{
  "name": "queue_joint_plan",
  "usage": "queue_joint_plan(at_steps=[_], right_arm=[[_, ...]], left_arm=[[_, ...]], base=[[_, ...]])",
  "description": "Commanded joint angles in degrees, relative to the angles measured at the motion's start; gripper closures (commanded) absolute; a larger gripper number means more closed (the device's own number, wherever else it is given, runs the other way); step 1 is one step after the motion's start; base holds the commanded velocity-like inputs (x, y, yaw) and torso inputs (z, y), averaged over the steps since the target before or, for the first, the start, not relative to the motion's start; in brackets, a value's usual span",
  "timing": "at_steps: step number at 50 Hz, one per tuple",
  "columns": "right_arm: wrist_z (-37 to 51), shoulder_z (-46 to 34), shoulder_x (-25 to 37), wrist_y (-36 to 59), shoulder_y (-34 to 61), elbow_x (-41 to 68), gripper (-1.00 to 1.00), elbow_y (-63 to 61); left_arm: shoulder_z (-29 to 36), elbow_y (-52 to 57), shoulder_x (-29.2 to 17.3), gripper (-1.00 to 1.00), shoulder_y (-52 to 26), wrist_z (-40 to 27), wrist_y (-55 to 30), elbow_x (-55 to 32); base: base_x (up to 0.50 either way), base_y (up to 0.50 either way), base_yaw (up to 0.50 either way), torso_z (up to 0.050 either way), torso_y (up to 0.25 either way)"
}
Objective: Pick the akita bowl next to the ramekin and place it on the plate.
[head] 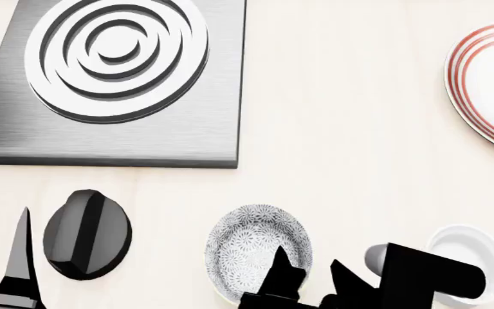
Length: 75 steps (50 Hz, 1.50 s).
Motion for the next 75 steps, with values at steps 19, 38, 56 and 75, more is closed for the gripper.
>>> queue_joint_plan(at_steps=[19,38,56,75], right_arm=[[-0.66,0.42,-1.56,-0.25,0.69,-2.08,1.0,-0.12],[3.06,3.66,-2.75,-3.35,1.88,0.44,1.0,-4.9],[7.49,4.92,-5.48,-3.5,9.61,7.51,1.0,-1.23],[11.33,6.76,-5.85,-1.91,22.32,14.75,1.0,7.81]], left_arm=[[-0.74,0.0,1.1,-1.0,-0.5,1.79,-0.52,1.3],[-1.13,0.0,1.1,-1.0,-0.72,2.15,-0.45,1.57],[-1.38,0.0,1.1,-1.0,-0.45,1.7,-0.06,1.61],[-1.16,0.0,1.1,-1.0,-0.12,1.9,0.08,2.0]], base=[[0.0,0.0,0.0,0.0,0.0],[0.0,0.0,0.0,0.0,0.0],[0.0,0.0,0.0,0.0,0.0],[0.0,0.0,0.0,0.0,0.0]])
